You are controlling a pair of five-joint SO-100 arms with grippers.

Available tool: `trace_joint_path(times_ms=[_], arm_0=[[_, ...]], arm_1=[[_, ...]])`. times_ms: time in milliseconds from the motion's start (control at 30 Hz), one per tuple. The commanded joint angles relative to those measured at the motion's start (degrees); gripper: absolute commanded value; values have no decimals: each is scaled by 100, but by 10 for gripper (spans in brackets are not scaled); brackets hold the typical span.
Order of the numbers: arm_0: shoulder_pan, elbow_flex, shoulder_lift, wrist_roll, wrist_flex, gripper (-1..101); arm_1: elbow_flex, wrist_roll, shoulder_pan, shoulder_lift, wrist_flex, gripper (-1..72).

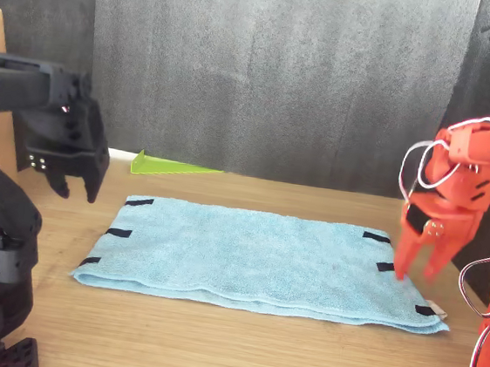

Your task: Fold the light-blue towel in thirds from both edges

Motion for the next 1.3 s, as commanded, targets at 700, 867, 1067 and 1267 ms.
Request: trace_joint_path(times_ms=[700, 867, 1067, 1267], arm_0=[[-378, -53, -782, 158, -62, 227], [-325, -88, -861, 255, -44, 231], [-290, -483, -1389, 325, 97, 237], [-325, -1020, -1881, 396, 290, 242]], arm_1=[[26, -105, -35, 0, -44, 241], [26, -123, -26, -62, -53, 241], [18, -105, 88, -70, -18, 244], [-35, -158, 97, -88, 9, 246]])
